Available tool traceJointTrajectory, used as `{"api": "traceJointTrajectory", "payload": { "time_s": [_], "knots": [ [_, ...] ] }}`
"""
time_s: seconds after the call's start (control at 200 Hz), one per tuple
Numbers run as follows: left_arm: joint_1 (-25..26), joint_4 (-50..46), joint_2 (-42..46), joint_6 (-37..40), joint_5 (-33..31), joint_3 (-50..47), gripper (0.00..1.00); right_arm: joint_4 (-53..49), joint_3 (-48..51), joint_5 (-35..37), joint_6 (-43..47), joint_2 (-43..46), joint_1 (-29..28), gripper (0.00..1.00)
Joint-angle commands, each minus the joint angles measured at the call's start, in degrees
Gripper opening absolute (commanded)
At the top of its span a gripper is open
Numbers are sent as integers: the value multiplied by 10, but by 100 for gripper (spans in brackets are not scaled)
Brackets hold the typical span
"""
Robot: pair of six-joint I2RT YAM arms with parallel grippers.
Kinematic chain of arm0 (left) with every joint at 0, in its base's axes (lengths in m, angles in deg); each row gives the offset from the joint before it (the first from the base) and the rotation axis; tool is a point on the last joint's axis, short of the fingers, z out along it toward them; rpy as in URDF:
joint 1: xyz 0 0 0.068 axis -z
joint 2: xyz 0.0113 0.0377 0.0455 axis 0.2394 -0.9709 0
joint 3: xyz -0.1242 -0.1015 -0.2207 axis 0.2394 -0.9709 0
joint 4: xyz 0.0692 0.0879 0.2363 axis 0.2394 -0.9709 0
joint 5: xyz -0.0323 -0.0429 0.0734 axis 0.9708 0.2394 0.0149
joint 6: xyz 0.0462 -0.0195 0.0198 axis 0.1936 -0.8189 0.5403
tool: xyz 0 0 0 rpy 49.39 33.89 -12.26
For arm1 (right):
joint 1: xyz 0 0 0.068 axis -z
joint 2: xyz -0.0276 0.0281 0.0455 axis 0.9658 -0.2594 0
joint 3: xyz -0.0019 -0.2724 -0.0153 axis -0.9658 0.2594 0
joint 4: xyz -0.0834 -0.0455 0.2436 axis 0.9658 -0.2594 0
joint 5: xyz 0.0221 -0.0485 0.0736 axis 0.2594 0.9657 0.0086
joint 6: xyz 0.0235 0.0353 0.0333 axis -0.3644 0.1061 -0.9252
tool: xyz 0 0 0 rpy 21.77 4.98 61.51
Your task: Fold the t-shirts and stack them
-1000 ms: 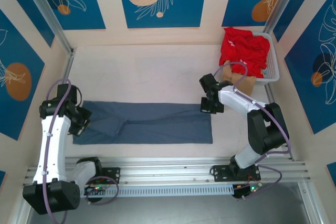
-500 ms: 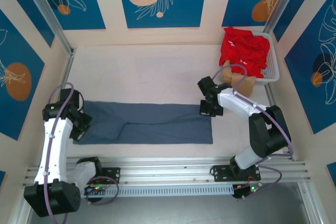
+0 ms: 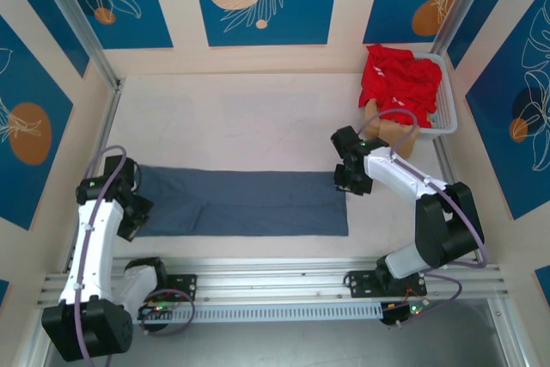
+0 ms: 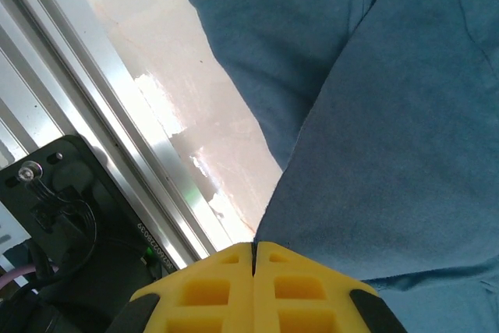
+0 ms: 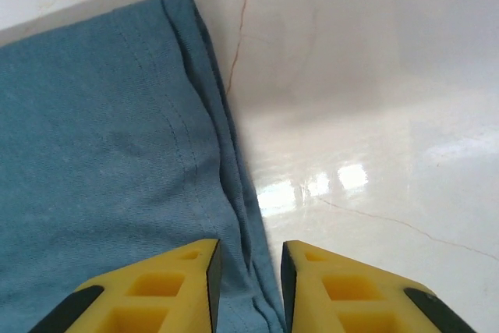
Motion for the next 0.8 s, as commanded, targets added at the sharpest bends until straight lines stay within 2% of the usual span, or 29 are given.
{"api": "traceJointTrajectory", "payload": {
  "time_s": [0.0,0.14,0.25,0.795],
  "knots": [
    [-7,7,-3,-4,-9,-7,0,-7,-25,-36,-28,-5,10,28],
    [-7,9,-5,0,-14,-9,0,-8,-46,-56,-40,-33,19,27],
    [-7,10,-3,1,-12,-19,0,-7,-50,-67,-48,-45,18,21],
    [-7,-40,35,-41,16,-11,0,15,-76,-71,-35,-89,16,18]
  ]
}}
